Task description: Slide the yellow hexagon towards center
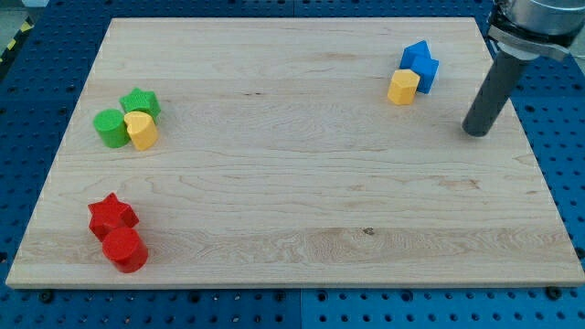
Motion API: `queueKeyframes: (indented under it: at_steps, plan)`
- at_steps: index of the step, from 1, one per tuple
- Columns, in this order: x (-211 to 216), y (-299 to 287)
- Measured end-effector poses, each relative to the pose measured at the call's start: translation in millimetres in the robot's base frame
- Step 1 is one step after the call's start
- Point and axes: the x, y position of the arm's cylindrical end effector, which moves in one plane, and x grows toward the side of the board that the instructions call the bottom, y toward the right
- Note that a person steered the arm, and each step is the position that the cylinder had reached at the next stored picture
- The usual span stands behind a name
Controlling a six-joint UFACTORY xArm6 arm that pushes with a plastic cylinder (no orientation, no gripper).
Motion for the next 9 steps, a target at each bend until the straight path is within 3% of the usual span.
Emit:
queueKeyframes:
  at_steps: [2,9]
  plan:
    - [-42,-5]
    - [-64,-50]
